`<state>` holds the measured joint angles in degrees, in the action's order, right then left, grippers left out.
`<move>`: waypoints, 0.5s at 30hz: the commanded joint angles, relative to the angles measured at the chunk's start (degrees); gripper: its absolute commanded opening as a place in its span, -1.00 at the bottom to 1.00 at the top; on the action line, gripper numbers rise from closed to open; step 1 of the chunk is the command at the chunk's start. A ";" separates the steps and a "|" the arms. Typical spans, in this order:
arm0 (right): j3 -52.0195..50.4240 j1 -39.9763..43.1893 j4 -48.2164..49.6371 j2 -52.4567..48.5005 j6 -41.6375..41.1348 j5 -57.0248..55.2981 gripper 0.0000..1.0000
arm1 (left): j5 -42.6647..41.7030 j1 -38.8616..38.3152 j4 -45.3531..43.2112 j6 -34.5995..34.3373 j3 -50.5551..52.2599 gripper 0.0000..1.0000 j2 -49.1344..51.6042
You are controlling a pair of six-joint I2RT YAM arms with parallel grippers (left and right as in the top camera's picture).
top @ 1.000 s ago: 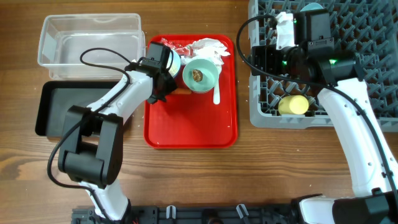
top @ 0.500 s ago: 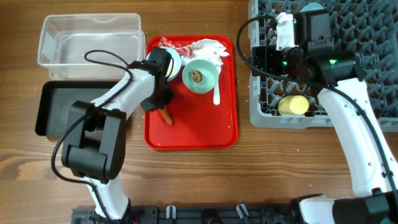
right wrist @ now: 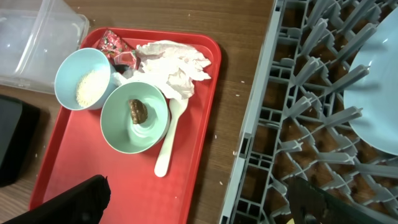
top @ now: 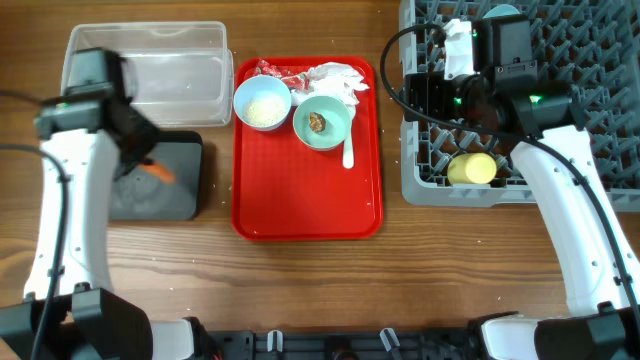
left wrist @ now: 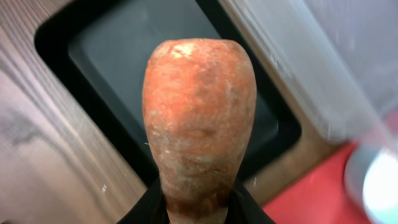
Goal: Sort waste into correct bins and load items into the dishwasher rack
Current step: 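Grasp the carrot with the left gripper and drop it on the black tray, then grasp the green bowl with the shell scrap using the left gripper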
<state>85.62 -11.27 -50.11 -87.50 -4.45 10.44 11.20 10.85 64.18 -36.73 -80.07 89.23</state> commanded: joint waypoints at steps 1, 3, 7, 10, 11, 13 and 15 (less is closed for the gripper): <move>0.13 -0.13 0.31 -0.26 -0.04 -0.55 0.89 | -2.16 7.23 -5.42 -0.94 5.75 -0.60 3.21; 0.13 -0.13 0.09 -0.26 -0.02 -0.55 0.89 | -2.21 10.88 -10.71 -10.14 11.56 -0.55 6.27; 0.13 -0.13 -0.13 -0.26 -0.07 -0.52 0.89 | -3.48 12.72 -21.33 -13.92 18.60 -0.44 10.25; 0.13 -0.13 -0.52 -0.26 -0.07 -0.52 0.89 | -4.00 12.68 -22.67 -13.88 19.06 0.33 11.30; 0.13 -0.13 -0.59 -0.26 -0.07 -0.52 0.89 | -3.93 12.68 -22.84 -13.14 19.04 0.41 11.28; 0.13 -0.13 -0.59 -0.26 -0.04 -0.52 0.89 | -3.87 12.68 -23.54 -10.01 18.75 0.47 10.99; 0.13 -0.13 -0.57 -0.26 -0.07 -0.50 0.90 | -3.89 12.68 -23.28 -6.82 17.33 0.59 8.96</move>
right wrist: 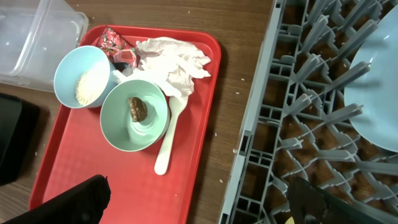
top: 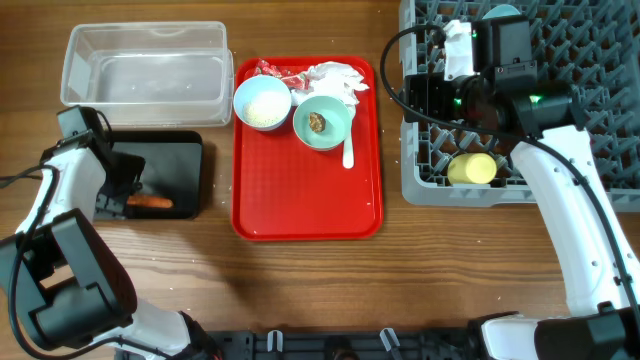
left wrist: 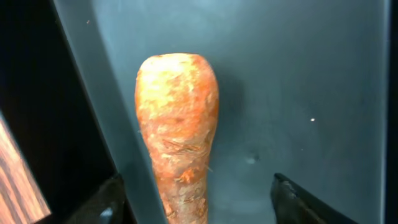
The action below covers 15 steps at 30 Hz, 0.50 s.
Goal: Sort waste into correct bins and load items into the dishwasher rack
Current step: 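Grasp the green bowl with the shell scrap using the left gripper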
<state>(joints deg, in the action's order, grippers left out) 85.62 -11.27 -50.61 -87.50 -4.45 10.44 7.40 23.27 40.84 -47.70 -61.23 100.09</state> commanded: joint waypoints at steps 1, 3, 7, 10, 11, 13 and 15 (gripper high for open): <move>0.13 -0.13 -0.02 -0.26 -0.07 -0.48 0.91 | -0.31 0.20 0.11 6.03 -2.25 0.62 -3.72; 0.13 -0.13 0.48 -0.26 -0.09 0.85 0.95 | -4.20 -0.02 -0.48 12.59 -3.34 0.95 -7.96; 0.13 -0.13 3.87 -0.26 -2.95 2.97 0.99 | -15.23 -5.05 -1.36 27.19 -4.90 0.99 -15.54; 0.13 -0.13 5.05 -0.26 -4.76 2.97 0.99 | -18.71 -13.99 -1.07 31.30 -5.57 0.99 -16.85; 0.13 -0.13 5.29 -0.26 -4.79 2.97 0.99 | -18.27 -17.97 -1.31 32.50 -5.64 0.99 -16.83; 0.13 -0.13 5.42 -0.26 -5.22 3.15 1.00 | -16.09 -26.29 -3.41 32.50 -5.64 0.99 -16.70; 0.13 -0.13 5.38 -0.26 -5.16 3.82 0.99 | -14.75 -32.15 -6.40 31.91 -5.64 0.93 -15.72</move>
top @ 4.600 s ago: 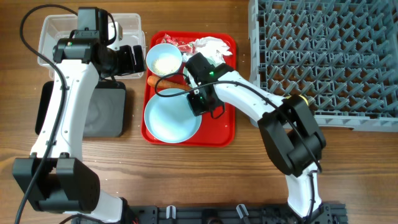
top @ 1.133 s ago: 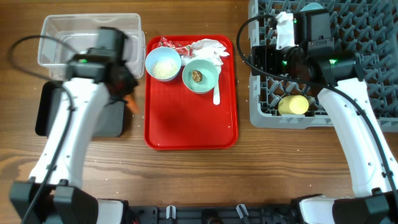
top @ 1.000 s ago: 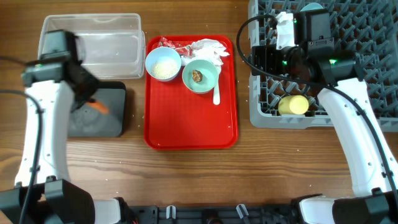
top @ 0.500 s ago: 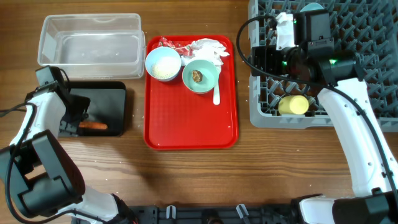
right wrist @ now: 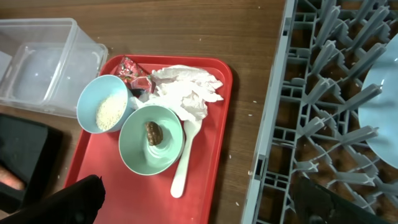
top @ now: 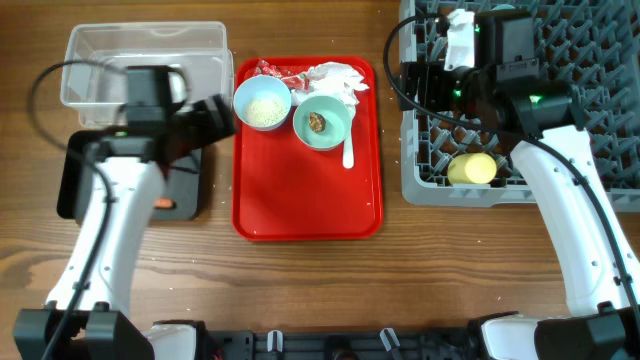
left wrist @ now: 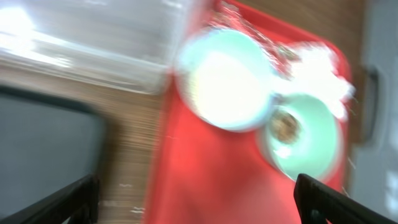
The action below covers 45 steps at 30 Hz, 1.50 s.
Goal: Sort waste into correct bins and load items into the dishwasher rack
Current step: 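Grasp the green bowl with the shell scrap using the left gripper, then tip the green bowl over the black tray to dump the shell scrap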
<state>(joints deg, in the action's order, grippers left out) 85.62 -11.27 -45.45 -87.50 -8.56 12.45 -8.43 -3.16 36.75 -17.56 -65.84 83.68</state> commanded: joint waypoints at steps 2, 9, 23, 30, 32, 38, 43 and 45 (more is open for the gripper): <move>0.13 -0.13 0.13 -0.26 -1.05 2.69 0.99 | 0.98 -10.54 -5.97 -0.33 -1.03 0.89 3.74; 0.13 -0.13 -0.72 -0.26 -1.05 2.69 0.99 | -0.26 -18.86 -2.82 1.73 -12.26 0.87 20.92; 0.13 -0.13 -2.16 -0.26 -0.59 2.64 1.00 | 9.60 -31.52 7.72 20.55 -29.16 0.46 40.09; 0.13 -0.13 -2.16 -0.26 -0.57 2.64 1.00 | 9.60 -31.78 7.21 20.11 -29.14 -0.63 41.00; 0.13 -0.13 -2.16 -0.26 -0.55 2.64 0.99 | 9.73 -31.78 7.26 18.75 -29.16 -0.92 40.92; 0.13 -0.13 -2.14 -0.26 -0.44 2.64 0.99 | 10.03 -31.30 11.04 8.13 -30.82 -0.92 33.42; 0.13 -0.13 -2.19 -0.26 -0.42 2.64 0.99 | 8.48 -29.07 19.47 2.78 -30.93 -0.92 21.55; 0.13 -0.13 -2.12 -0.26 -0.33 2.43 1.00 | 8.35 -25.00 25.90 -0.24 -30.93 -0.92 18.99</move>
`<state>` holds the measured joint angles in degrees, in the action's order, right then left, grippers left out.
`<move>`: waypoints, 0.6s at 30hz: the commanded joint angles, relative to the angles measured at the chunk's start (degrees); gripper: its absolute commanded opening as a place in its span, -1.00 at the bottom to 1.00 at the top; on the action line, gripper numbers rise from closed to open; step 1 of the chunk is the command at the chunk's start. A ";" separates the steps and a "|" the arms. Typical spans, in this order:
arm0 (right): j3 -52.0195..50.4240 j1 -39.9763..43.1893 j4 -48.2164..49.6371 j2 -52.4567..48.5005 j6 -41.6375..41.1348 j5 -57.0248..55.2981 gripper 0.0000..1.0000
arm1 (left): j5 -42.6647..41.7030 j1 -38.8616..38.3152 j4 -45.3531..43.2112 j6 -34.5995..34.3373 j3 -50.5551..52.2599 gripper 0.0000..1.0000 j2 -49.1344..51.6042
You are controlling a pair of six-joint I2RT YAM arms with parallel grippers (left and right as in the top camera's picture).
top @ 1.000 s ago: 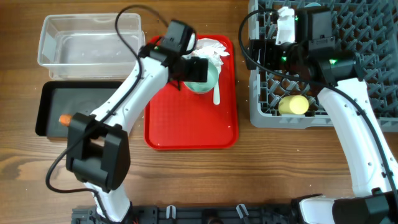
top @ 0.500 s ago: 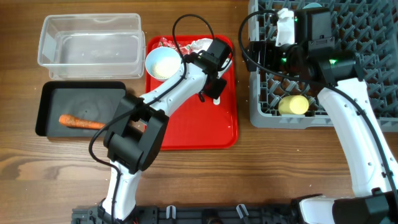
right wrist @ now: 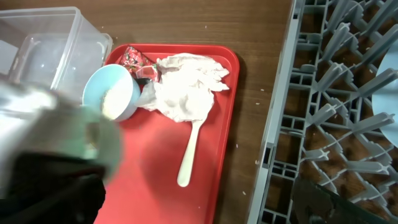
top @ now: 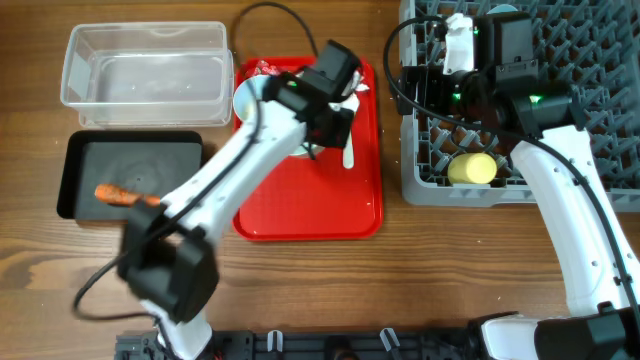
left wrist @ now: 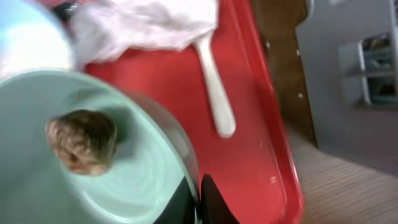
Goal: Sort waste into correct bins and load items into the dishwasher rack
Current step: 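Tip the green bowl over the black tray to dump the shell scrap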
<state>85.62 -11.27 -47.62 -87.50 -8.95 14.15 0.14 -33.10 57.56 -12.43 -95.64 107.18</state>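
In the left wrist view my left gripper point(left wrist: 200, 194) is shut on the rim of the green bowl point(left wrist: 124, 180), one finger inside and one outside. A brown food lump point(left wrist: 81, 140) lies in the bowl. From overhead the left gripper point(top: 325, 112) sits over the red tray point(top: 300, 215), covering the bowl. A white spoon point(left wrist: 214, 93) and a crumpled napkin point(left wrist: 143, 25) lie beside it. The carrot point(top: 120, 195) rests in the black bin point(top: 70, 175). My right gripper point(right wrist: 198, 186) is open and empty, near the dish rack point(top: 500, 192).
A clear plastic bin point(top: 68, 70) stands at the back left. A pale blue bowl of rice point(right wrist: 112, 93) and a red wrapper point(right wrist: 132, 57) sit at the tray's far end. The rack holds a yellow cup point(top: 470, 168) and a light plate point(right wrist: 388, 81).
My left gripper was open over the edge of the bins, facing the tray. It is now on the tray and shut on the green bowl's rim. The right arm has barely moved.
My left gripper first held the carrot above the black bin. Then it stood open with the carrot lying in that bin. After that it was between the bins and the tray, and now it grips the green bowl. The right gripper stayed open by the rack.
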 commanded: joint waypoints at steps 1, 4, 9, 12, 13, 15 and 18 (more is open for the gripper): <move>0.13 -0.13 0.09 -0.26 0.50 0.74 0.99 | -0.33 7.72 8.33 -6.12 -1.11 -0.92 -4.79; 0.13 -0.13 -0.04 -0.26 1.07 0.76 1.00 | -3.08 17.81 13.14 -5.97 0.42 -0.92 -4.79; 0.13 -0.13 -0.48 -0.26 1.31 0.76 0.99 | -23.08 34.58 13.73 6.71 5.75 -0.92 -4.76; 0.13 -0.13 -0.59 -0.26 1.31 0.76 0.99 | -38.77 44.11 10.36 15.98 11.30 -0.92 -4.74; 0.13 -0.13 -0.68 -0.26 1.31 0.76 1.00 | -44.54 47.50 8.57 18.32 13.38 -0.92 -4.74; 0.13 -0.13 -0.96 -0.26 1.29 0.76 0.99 | -54.45 53.46 5.77 21.94 16.81 -0.92 -4.74; 0.13 -0.13 -1.11 -0.26 1.29 0.76 1.00 | -67.52 63.76 2.01 26.25 21.53 -0.92 -4.72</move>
<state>85.62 -11.27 -48.75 -87.53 -8.71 14.15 -49.84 23.77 61.47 6.87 -77.21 102.78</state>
